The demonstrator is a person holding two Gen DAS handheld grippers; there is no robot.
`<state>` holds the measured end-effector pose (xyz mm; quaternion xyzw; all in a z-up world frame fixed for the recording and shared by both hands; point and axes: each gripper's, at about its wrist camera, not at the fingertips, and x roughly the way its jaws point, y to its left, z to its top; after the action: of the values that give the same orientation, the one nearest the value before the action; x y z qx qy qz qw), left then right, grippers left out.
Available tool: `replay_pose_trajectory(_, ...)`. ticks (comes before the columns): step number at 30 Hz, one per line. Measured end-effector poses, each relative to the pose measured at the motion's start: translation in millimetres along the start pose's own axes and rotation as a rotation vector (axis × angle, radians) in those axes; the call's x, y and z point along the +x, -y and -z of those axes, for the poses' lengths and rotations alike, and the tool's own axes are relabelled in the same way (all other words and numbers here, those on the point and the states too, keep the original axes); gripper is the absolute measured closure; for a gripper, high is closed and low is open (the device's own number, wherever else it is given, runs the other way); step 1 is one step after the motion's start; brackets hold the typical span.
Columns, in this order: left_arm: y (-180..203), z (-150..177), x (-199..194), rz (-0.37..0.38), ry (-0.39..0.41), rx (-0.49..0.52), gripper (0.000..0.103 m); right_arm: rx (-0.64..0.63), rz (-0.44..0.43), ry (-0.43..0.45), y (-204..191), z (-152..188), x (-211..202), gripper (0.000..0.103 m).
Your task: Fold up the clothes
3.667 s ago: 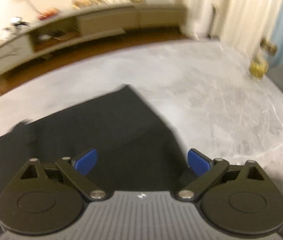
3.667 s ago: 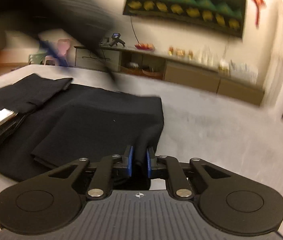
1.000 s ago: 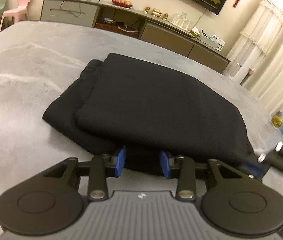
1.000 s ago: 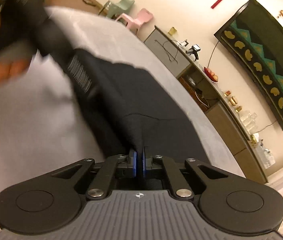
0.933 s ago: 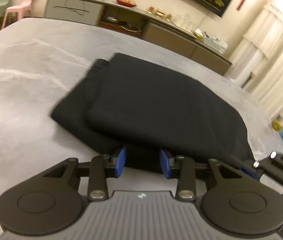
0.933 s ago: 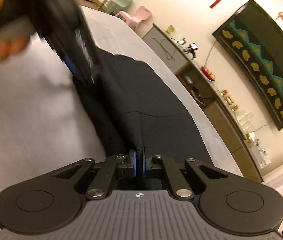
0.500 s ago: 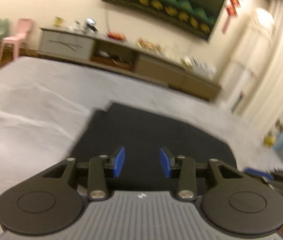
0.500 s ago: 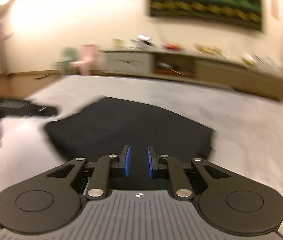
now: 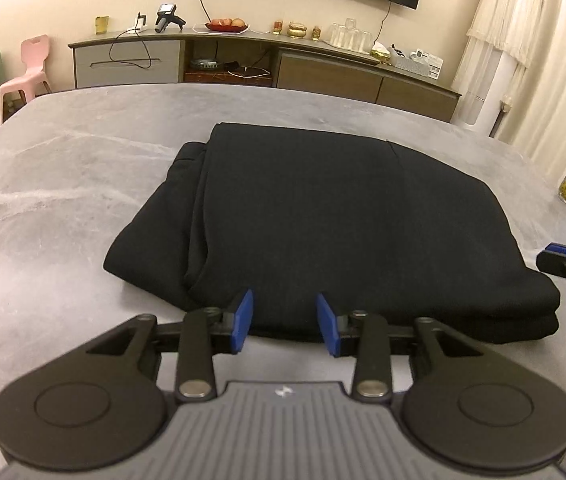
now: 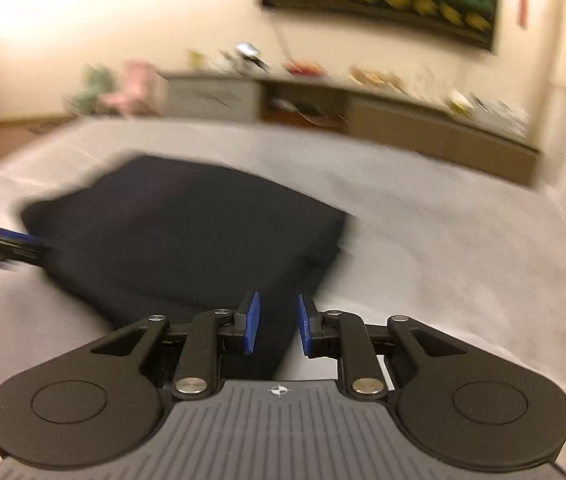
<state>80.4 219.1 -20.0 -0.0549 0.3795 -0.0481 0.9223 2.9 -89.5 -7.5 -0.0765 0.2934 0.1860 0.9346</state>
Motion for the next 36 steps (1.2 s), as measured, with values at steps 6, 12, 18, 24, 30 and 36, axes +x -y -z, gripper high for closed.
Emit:
replay_pose_trajectory(6,-3.8,0.1,-0.1,0.041,0.007,-0.043,0.066,-0.158,-0.083,-0.020,-36.2,13.8,22.4,0.070)
replay_pose_trajectory(12,9.8,-0.6,10.5,0.191,0.001,-0.082,0.069,-0.219,0.069,-0.046,9.8,-4.8,50.6,0.069)
replay_pose_trajectory(18,-4.5,-20.0,-27.0,0.231,0.149,-0.105,0.062,-0.040,-0.058,-0.063,58.8,-26.6,18.0,0.067)
replay_pose_trajectory(24,-32.6,-98.5,32.1,0.087,0.102,-0.085,0.064,0.003,-0.026,-0.020,78.6,-90.7,68.9,0.067)
replay_pose_trajectory(30,-60.4,-105.0,103.7,0.001,0.014,-0.042,0.062,0.011,0.006,-0.155,86.6,-106.1,162.0,0.067)
replay_pose_trajectory(36,-90.1,-101.8,104.4,-0.033,0.002,-0.191,0.065,0.041,0.051,-0.167,112.3,-87.9,160.1,0.057)
